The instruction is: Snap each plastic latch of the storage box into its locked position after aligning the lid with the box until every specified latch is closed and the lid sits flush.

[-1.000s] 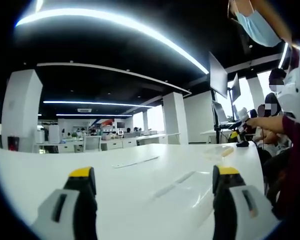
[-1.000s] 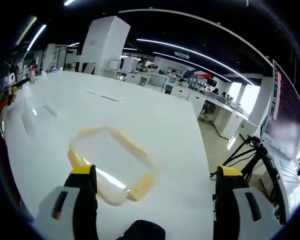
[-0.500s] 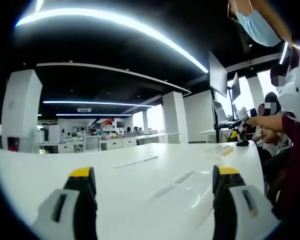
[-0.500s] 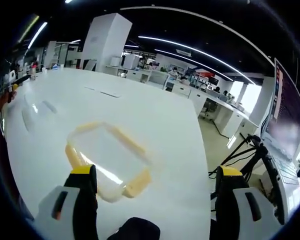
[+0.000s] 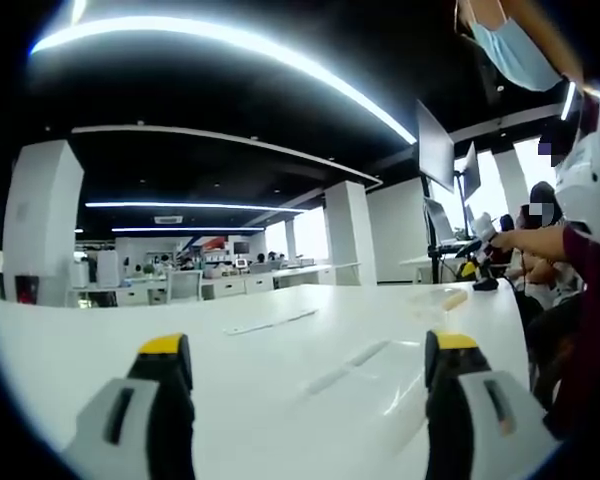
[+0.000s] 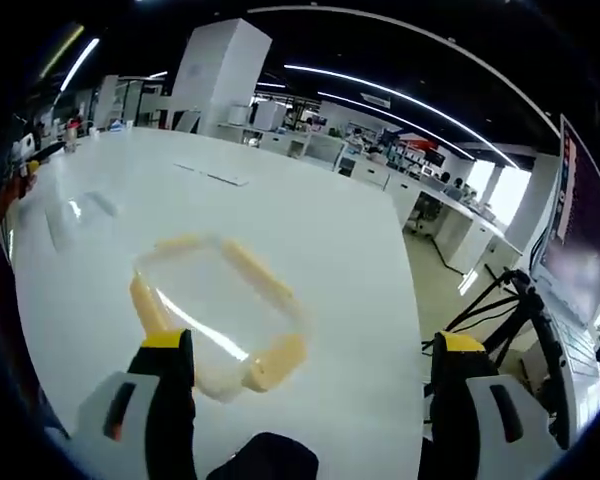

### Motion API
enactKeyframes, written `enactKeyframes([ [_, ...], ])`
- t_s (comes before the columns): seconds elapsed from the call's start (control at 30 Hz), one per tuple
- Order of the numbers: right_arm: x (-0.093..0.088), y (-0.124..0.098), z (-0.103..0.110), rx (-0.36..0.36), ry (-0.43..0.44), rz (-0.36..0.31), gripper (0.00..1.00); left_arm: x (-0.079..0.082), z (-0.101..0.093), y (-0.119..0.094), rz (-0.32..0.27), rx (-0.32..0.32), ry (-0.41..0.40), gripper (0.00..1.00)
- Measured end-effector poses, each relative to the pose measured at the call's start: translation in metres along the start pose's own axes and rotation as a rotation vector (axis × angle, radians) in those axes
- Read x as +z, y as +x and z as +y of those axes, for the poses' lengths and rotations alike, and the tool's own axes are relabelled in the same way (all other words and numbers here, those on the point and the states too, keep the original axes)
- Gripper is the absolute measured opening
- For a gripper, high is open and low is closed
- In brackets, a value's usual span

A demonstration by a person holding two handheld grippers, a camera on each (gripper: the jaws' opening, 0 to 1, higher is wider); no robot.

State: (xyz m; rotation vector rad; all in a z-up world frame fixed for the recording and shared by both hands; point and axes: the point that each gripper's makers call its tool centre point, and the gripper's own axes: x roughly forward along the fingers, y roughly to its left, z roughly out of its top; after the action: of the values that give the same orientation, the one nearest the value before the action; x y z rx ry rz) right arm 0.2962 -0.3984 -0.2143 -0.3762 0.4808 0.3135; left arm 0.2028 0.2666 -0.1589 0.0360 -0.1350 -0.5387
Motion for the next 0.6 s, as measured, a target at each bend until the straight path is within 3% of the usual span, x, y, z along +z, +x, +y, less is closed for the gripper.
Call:
enactKeyframes([
  [0.6, -0.0073, 0.0046, 0.002, 0.045, -0.009, 0.043, 1.0, -0.0013, 0.0002, -0.0008, 0.007, 0.002, 0.004, 0.96],
])
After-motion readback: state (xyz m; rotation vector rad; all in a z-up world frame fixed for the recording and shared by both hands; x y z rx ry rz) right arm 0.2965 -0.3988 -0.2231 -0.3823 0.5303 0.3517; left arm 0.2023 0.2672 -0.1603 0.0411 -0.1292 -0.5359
